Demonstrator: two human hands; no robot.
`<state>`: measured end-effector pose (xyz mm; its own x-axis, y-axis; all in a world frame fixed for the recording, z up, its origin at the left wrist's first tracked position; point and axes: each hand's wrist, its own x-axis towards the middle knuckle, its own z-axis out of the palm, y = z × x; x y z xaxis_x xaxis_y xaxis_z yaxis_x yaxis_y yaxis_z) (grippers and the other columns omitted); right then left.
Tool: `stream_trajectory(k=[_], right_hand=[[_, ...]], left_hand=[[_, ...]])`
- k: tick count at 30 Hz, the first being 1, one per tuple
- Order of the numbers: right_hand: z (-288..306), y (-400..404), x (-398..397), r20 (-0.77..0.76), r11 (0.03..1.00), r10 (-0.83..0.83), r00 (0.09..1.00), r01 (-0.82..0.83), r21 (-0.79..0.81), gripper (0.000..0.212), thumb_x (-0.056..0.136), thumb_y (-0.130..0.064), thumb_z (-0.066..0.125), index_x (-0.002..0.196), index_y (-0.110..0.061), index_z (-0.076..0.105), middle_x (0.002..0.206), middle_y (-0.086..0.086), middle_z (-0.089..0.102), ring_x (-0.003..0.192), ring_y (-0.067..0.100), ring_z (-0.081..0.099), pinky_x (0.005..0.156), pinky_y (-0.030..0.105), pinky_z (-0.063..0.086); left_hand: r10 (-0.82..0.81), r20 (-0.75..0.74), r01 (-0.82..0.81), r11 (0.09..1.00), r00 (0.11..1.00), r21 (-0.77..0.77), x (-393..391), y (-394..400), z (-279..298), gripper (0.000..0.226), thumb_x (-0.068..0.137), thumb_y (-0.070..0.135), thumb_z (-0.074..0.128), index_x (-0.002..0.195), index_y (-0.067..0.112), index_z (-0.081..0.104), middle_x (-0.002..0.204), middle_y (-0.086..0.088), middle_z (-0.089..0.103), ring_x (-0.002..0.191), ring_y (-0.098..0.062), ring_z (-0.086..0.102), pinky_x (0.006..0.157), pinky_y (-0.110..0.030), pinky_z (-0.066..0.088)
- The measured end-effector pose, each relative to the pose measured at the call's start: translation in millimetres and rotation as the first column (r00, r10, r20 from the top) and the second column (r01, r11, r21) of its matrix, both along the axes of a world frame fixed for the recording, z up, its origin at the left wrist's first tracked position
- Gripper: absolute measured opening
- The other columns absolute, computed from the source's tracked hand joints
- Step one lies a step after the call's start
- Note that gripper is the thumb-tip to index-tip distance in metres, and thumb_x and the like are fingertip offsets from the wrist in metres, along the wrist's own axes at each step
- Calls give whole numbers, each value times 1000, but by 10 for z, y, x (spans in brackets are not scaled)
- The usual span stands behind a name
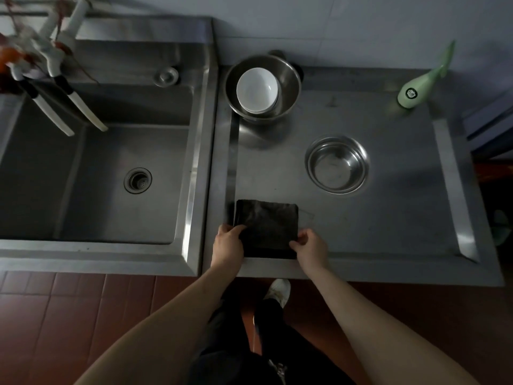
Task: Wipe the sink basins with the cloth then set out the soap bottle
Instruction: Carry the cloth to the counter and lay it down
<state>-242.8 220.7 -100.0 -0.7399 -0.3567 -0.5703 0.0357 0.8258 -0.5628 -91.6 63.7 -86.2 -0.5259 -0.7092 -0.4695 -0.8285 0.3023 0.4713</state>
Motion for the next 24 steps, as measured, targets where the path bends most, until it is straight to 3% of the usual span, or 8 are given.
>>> stream_trajectory(k=[3,5,7,10,12,15,20,24], right_hand=[[-4,3,34,-153,996,84,985,-81,24,35,87,-21,82,113,-12,60,111,6,58,97,23,56,80,35,48],[-20,-1,54,-340,973,230,912,-226,53,41,85,-20,83,119,-11,62,119,10,58,110,30,56,91,43,52],[-22,-47,38,-433,918,386,814,-384,97,52,85,-20,82,132,-10,62,137,10,56,127,33,53,102,49,51],[-34,-162,-10,-364,796,599,713,-580,175,74,92,-28,77,155,-12,42,167,7,29,154,30,28,121,46,34],[-59,-218,-48,-281,723,691,666,-647,242,83,97,-34,70,164,-15,24,174,5,7,160,28,9,126,44,26],[-108,-222,-124,-157,668,735,660,-663,338,91,100,-43,63,166,-19,5,173,-1,-13,161,28,-1,128,46,21],[-114,-152,-190,-122,648,743,659,-660,380,91,101,-52,57,166,-28,-1,172,-8,-19,160,32,-3,126,54,20],[-26,-187,-207,-125,652,741,659,-665,364,86,100,-44,61,166,-27,8,173,-5,-11,160,31,2,126,53,21]], left_hand=[[-91,91,103,984,992,-142,10,-2,9,45,93,14,57,136,28,59,132,-3,47,122,-27,44,99,-40,46],[-168,111,189,958,979,-214,-16,-22,39,44,93,23,60,137,29,56,140,-1,45,125,-26,42,98,-40,45],[-275,116,296,923,954,-245,-72,-52,37,51,94,28,61,144,29,49,151,1,39,132,-26,40,102,-40,42],[-430,164,459,850,888,-259,-181,-119,-43,72,92,33,65,155,30,30,165,3,19,148,-25,25,113,-41,33],[-489,230,533,820,842,-208,-241,-192,-109,84,92,37,66,159,31,16,168,3,4,154,-25,9,121,-42,22],[-524,350,586,805,776,-94,-257,-316,-188,91,93,40,63,160,31,1,168,4,-11,155,-29,-9,125,-48,6],[-541,397,604,795,742,-47,-206,-383,-239,93,95,44,60,159,32,-6,166,6,-19,152,-30,-20,123,-56,-2],[-524,380,586,808,762,-61,-220,-346,-183,88,95,42,60,160,31,1,168,4,-14,153,-31,-16,124,-53,2]])
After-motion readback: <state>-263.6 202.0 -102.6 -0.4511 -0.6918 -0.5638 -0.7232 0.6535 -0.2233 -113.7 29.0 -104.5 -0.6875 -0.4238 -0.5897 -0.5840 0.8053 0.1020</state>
